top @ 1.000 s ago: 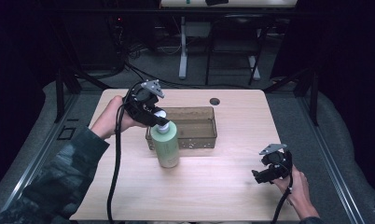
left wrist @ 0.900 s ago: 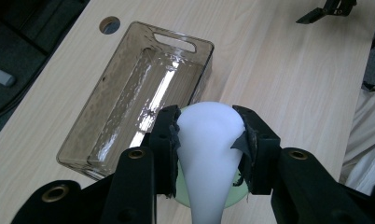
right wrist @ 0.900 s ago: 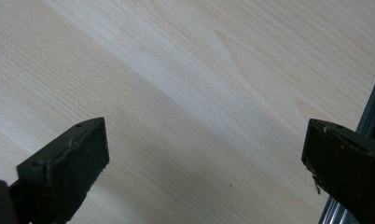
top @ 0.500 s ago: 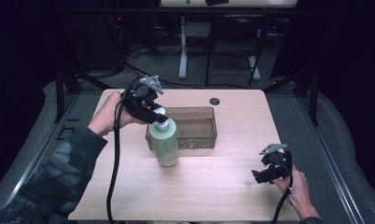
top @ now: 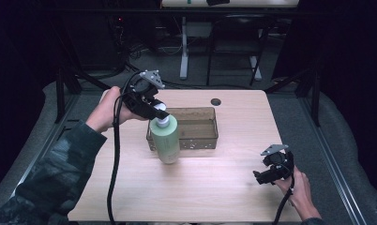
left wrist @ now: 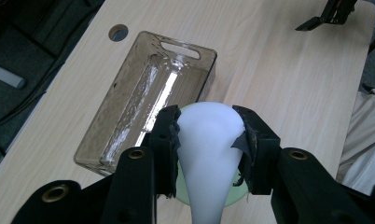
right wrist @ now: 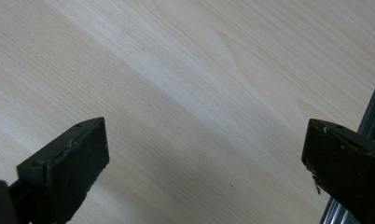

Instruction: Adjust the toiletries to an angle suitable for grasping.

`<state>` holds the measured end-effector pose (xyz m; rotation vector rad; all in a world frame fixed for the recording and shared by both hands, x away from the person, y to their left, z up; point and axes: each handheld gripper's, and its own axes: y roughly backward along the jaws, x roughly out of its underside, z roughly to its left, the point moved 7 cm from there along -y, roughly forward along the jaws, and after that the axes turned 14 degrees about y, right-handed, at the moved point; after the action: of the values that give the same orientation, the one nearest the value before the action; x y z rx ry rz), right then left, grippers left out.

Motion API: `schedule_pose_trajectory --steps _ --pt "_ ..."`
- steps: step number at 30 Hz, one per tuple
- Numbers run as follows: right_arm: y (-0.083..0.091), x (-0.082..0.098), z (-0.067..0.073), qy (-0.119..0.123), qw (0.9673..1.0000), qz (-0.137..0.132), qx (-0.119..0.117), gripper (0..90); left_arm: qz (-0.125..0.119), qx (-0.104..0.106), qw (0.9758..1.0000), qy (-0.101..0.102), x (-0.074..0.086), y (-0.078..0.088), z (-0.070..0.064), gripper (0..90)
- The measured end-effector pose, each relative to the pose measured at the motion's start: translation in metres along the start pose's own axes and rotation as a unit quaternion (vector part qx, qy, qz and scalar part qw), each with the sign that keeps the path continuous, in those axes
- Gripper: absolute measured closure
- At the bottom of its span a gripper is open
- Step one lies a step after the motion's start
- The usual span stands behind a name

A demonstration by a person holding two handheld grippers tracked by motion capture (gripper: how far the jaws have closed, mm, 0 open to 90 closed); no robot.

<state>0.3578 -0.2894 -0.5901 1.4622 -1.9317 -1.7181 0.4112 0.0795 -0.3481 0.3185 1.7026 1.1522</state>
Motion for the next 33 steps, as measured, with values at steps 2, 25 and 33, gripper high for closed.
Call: schedule_pose_trajectory --steps 2,25,33 --pt "0.000 0.000 0.000 0.002 1.0000 0.000 0.000 0.0 -0.002 0.001 1.0000 0.001 -0.001 0.001 0.000 62.8" --pt "0.000 0.001 0.000 0.000 1.0000 0.001 0.000 0.1 -0.012 -0.012 0.9999 -0.002 -0.014 0.019 0.002 62.8" --pt "0.000 0.001 0.001 0.001 1.0000 0.000 -0.003 0.1 -0.016 -0.010 0.9998 -0.001 -0.020 0.025 0.006 62.8"
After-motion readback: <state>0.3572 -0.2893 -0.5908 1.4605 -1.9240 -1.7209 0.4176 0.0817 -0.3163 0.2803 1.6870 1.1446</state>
